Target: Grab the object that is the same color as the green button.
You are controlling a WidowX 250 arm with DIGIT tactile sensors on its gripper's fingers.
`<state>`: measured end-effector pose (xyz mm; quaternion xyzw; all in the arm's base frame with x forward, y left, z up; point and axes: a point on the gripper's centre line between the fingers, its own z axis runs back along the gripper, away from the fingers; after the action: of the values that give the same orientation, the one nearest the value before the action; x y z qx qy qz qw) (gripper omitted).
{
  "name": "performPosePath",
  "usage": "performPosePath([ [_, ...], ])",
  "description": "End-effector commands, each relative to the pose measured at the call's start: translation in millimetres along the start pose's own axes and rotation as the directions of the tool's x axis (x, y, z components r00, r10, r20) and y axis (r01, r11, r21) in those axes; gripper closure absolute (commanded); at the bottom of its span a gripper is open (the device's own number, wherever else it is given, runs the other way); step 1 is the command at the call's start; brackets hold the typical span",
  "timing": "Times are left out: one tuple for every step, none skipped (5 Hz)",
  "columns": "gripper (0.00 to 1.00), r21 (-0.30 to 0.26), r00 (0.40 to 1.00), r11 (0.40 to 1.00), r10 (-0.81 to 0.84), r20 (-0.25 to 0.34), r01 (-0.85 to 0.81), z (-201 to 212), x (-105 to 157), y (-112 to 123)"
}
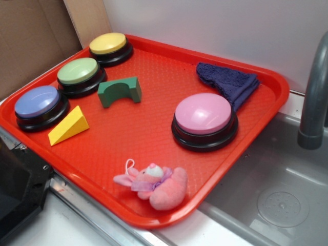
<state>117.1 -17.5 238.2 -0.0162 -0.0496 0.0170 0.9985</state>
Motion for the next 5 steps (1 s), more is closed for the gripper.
performPosePath([
  [0.0, 0.0, 1.0, 1.0, 0.0, 0.0, 0.0, 0, 0, 0],
  [0.0, -0.023, 0.968, 0.968, 0.252, -0.012, -0.252, -13, 30, -5],
  [0.0, -0.024, 0.878, 0.877, 0.479, -0.004, -0.479, -35, 61, -3],
  [0.0, -0.011, 0.732, 0.732, 0.681, 0.007, -0.681, -64, 85, 2],
  [0.0, 0.018, 0.541, 0.541, 0.841, 0.014, -0.841, -103, 109, 7],
])
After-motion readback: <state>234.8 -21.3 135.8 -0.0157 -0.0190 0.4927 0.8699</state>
